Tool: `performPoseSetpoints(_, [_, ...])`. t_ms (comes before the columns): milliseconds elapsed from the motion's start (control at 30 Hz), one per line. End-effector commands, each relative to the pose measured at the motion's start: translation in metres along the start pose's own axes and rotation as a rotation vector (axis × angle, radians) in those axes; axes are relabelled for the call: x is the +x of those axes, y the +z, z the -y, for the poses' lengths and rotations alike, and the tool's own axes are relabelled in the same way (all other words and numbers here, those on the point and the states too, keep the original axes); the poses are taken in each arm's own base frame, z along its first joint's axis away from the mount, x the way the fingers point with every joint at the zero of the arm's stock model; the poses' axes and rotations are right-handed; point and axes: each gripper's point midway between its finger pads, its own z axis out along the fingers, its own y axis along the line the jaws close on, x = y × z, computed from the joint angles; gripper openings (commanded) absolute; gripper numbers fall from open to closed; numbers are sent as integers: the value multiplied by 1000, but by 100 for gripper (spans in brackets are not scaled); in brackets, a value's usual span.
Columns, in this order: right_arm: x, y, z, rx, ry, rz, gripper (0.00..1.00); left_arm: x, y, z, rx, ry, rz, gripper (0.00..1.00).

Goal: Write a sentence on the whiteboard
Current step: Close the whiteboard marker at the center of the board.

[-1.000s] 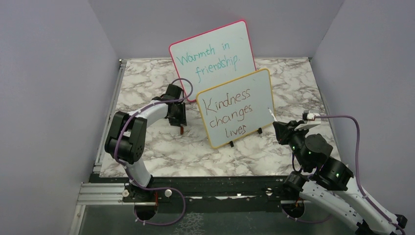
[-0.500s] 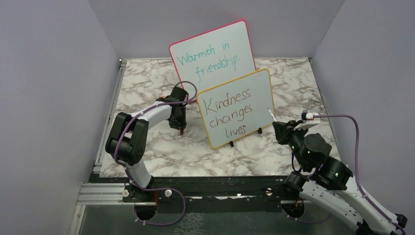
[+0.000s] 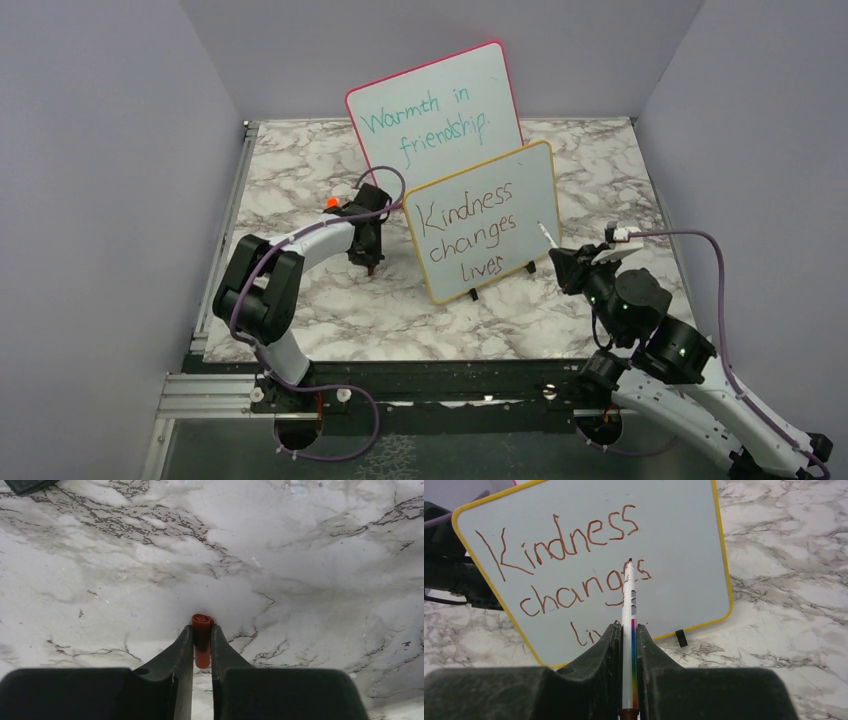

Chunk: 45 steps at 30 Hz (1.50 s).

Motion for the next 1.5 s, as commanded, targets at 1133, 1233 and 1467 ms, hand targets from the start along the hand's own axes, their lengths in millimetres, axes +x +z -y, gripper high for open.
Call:
performPoseSetpoints(1133, [-20,35,-164,-740,-41,322,1,-93,-287,28,810,-549,880,0])
performPoseSetpoints(1233, [-26,40,-171,-743,-26,363,1,-98,-309,29,892,-586,932,0])
performPoseSetpoints(1467, [-34,45,-192,-764,15,472,1,-99,-323,33,1043,-677,957,0])
